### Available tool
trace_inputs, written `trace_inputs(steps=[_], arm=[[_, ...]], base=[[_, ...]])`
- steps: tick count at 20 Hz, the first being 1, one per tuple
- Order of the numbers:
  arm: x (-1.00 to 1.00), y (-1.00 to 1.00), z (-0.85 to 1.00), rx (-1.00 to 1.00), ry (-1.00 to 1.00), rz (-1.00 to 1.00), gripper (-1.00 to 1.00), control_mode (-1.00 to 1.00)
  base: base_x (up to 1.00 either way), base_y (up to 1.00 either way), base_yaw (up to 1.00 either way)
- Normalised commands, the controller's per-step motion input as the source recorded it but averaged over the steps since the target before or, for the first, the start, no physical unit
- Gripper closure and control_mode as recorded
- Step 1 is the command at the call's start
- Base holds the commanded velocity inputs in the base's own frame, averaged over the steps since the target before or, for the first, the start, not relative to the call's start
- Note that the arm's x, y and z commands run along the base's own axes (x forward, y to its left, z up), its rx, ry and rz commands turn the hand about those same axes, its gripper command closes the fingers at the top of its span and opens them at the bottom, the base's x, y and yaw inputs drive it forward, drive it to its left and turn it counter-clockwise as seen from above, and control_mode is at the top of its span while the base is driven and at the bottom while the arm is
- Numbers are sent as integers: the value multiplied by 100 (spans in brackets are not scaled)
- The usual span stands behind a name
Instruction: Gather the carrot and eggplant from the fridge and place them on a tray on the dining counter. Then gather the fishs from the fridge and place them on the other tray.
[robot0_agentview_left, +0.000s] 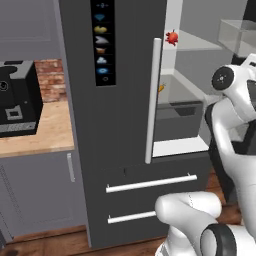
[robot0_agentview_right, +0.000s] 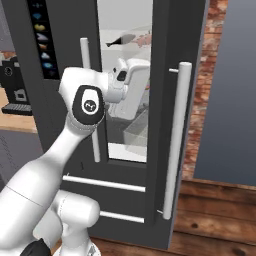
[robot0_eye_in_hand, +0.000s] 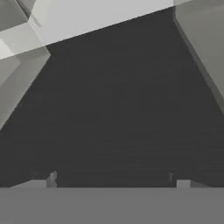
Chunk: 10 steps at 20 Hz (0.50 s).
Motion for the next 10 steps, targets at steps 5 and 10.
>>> trace_inputs(steps=[5,10], arm=[[0,-84,2,0,16,-11,-100,-100],[14,-73,0,0,17,-10,-100,-100]], base=[[0,0,0],[0,0,0]])
